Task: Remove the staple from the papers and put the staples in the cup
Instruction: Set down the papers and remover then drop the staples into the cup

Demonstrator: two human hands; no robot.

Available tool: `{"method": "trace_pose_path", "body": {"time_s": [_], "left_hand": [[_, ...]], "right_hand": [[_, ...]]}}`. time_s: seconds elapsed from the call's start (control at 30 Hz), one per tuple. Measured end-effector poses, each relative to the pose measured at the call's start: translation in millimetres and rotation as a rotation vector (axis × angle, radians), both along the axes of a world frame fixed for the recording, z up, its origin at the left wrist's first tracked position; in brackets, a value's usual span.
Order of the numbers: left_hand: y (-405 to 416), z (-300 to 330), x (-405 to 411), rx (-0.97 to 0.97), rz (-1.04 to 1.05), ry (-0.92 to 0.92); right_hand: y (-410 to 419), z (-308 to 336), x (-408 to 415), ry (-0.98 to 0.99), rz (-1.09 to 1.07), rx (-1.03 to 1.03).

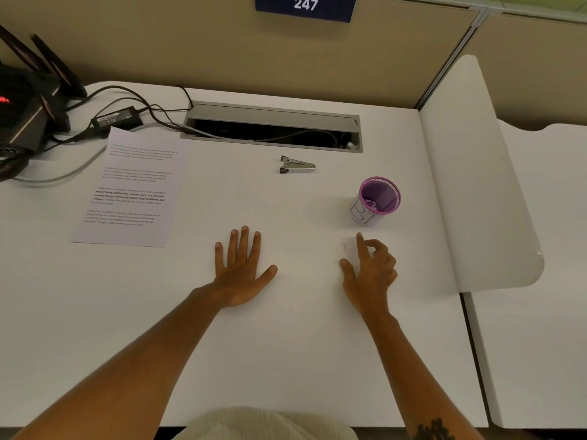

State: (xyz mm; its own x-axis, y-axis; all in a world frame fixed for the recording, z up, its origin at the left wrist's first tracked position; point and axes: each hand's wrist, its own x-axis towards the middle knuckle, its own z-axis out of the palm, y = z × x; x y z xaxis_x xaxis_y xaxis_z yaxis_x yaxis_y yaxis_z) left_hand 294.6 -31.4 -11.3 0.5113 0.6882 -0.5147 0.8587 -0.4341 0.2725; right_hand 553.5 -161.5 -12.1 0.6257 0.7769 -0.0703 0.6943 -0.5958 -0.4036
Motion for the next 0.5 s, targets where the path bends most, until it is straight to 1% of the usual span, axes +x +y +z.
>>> {"method": "trace_pose_path", "body": {"time_s": [0.23, 0.5], "left_hand": [[1, -2, 0, 0.002, -0.009, 0.014], [1, -2, 0, 0.002, -0.008, 0.012]], "right_hand": [[11, -3, 22, 0.126, 0.004, 0.178], [27, -12, 23, 0.138, -0.047, 0.276]]}}
